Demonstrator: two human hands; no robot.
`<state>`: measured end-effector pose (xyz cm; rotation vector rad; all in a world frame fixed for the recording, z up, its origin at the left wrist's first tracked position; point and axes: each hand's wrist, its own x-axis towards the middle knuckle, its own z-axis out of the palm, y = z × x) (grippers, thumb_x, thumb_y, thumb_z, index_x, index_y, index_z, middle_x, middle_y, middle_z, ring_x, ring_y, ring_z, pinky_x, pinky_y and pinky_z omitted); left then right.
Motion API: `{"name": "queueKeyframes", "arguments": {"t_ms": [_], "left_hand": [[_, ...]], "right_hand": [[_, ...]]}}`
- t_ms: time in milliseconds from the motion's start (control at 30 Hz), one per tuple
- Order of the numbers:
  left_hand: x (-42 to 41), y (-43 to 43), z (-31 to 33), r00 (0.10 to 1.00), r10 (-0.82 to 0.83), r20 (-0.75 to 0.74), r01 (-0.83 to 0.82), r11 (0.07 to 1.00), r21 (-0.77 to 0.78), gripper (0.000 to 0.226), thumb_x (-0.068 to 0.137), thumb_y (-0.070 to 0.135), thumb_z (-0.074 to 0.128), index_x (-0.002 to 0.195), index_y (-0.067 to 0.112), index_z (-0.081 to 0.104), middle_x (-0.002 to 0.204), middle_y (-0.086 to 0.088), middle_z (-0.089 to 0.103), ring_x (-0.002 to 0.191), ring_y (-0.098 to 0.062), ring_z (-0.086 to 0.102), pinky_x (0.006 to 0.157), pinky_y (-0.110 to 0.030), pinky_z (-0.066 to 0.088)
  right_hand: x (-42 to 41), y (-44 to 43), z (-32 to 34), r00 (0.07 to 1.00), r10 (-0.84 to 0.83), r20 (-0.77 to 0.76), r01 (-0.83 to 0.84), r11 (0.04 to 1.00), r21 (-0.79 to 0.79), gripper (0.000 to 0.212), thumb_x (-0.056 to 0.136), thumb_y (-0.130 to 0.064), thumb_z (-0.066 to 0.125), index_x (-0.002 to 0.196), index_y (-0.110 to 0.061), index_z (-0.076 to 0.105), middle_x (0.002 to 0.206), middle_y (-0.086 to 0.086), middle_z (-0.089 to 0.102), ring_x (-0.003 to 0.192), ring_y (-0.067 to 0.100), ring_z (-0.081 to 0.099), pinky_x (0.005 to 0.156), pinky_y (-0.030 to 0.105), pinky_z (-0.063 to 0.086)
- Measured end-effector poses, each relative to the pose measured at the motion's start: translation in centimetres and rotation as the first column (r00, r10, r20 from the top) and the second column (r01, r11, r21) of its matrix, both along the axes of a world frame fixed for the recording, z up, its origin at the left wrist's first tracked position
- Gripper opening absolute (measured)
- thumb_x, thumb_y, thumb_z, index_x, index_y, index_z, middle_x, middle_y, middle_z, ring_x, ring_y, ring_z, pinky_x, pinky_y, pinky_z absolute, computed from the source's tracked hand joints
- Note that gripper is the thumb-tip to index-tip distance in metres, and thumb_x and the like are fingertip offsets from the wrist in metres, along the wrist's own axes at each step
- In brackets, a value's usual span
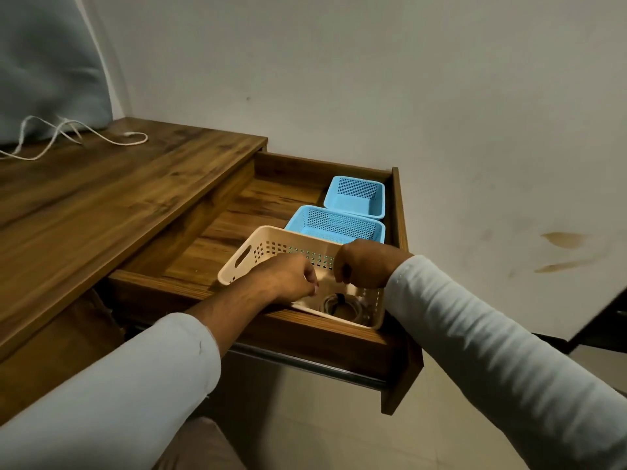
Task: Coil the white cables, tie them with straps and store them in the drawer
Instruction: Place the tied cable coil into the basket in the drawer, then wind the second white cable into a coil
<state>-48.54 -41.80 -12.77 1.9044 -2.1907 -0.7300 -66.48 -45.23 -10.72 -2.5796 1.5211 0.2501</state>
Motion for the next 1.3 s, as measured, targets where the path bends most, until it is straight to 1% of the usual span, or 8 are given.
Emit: {"name": "queueKeyframes", "arguments": {"t_ms": [133, 233, 333, 667, 800, 1033, 1167, 1300], "left_hand": [[4.0, 1.4, 2.7, 0.996, 0.085, 0.007, -0.078, 0.943, -0.324, 0.012, 0.090, 0.041, 0.073, 0.099, 0.034, 0.074, 0.101, 0.011, 0.072, 0.094, -0.010, 0.065, 0.084, -0.040, 0.059], [8.4, 2.9, 5.9, 0.984, 0.176, 0.032, -0.145, 0.888, -0.437, 0.030, 0.093, 0.042, 0.070, 0.120, 0.030, 0.070, 0.121, 0.007, 0.071, 0.108, -0.013, 0.065, 0.088, -0.037, 0.057], [13.7, 4.8, 8.4, 0.952, 0.298, 0.066, -0.220, 0.820, -0.528, 0.037, 0.094, 0.047, 0.067, 0.128, 0.033, 0.066, 0.127, 0.007, 0.068, 0.114, -0.016, 0.063, 0.091, -0.040, 0.056], [33.9, 19.8, 12.2, 0.714, 0.698, 0.052, -0.533, 0.590, -0.607, 0.043, 0.086, 0.053, 0.067, 0.123, 0.031, 0.067, 0.127, 0.003, 0.071, 0.116, -0.021, 0.065, 0.095, -0.042, 0.054], [39.3, 27.9, 12.2, 0.552, 0.832, 0.051, -0.626, 0.454, -0.634, 0.038, 0.089, 0.044, 0.072, 0.122, 0.027, 0.069, 0.125, -0.001, 0.072, 0.116, -0.026, 0.066, 0.096, -0.041, 0.054], [46.4, 38.7, 9.6, 0.303, 0.949, -0.089, -0.774, 0.190, -0.604, 0.029, 0.089, 0.042, 0.074, 0.115, 0.028, 0.072, 0.116, 0.005, 0.073, 0.109, -0.020, 0.067, 0.087, -0.036, 0.054], [49.5, 41.6, 7.5, 0.144, 0.975, -0.170, -0.813, 0.019, -0.583, 0.032, 0.089, 0.044, 0.071, 0.118, 0.032, 0.069, 0.119, 0.003, 0.071, 0.110, -0.023, 0.064, 0.089, -0.041, 0.055], [51.7, 42.3, 5.1, 0.076, 0.990, -0.122, -0.821, -0.007, -0.571, 0.037, 0.092, 0.038, 0.070, 0.127, 0.025, 0.068, 0.126, -0.003, 0.069, 0.117, -0.027, 0.061, 0.097, -0.043, 0.053]], "right_hand": [[3.1, -0.6, 1.6, 0.997, 0.037, 0.069, -0.025, 0.986, -0.168, 0.032, 0.096, -0.014, 0.067, 0.126, -0.027, 0.070, 0.130, 0.002, 0.068, 0.117, 0.025, 0.064, 0.102, 0.039, 0.054], [7.6, -0.7, 3.9, 0.982, 0.129, 0.141, -0.095, 0.969, -0.229, 0.033, 0.099, -0.019, 0.067, 0.131, -0.024, 0.066, 0.131, 0.001, 0.068, 0.118, 0.024, 0.065, 0.100, 0.039, 0.055], [13.2, -0.6, 6.0, 0.946, 0.243, 0.216, -0.175, 0.940, -0.293, 0.039, 0.100, -0.023, 0.066, 0.138, -0.021, 0.062, 0.137, 0.002, 0.066, 0.124, 0.025, 0.063, 0.103, 0.039, 0.054], [37.7, 7.4, 9.4, 0.722, 0.635, 0.275, -0.500, 0.754, -0.426, 0.047, 0.100, -0.033, 0.060, 0.145, -0.022, 0.052, 0.144, 0.009, 0.059, 0.131, 0.034, 0.054, 0.100, 0.040, 0.046], [45.8, 12.9, 9.2, 0.584, 0.744, 0.325, -0.620, 0.667, -0.414, 0.050, 0.096, -0.037, 0.064, 0.143, -0.021, 0.054, 0.142, 0.011, 0.059, 0.129, 0.035, 0.055, 0.105, 0.045, 0.048], [56.3, 21.3, 7.4, 0.398, 0.827, 0.397, -0.740, 0.545, -0.394, 0.048, 0.096, -0.031, 0.064, 0.141, -0.016, 0.056, 0.142, 0.012, 0.057, 0.130, 0.034, 0.054, 0.106, 0.042, 0.046], [60.4, 24.7, 6.1, 0.350, 0.832, 0.430, -0.769, 0.518, -0.375, 0.046, 0.097, -0.030, 0.063, 0.141, -0.018, 0.056, 0.141, 0.011, 0.058, 0.130, 0.033, 0.054, 0.107, 0.040, 0.046], [63.5, 26.4, 3.6, 0.303, 0.827, 0.473, -0.758, 0.510, -0.406, 0.037, 0.096, -0.029, 0.062, 0.130, -0.014, 0.061, 0.129, 0.012, 0.062, 0.119, 0.034, 0.058, 0.100, 0.040, 0.048]]}}
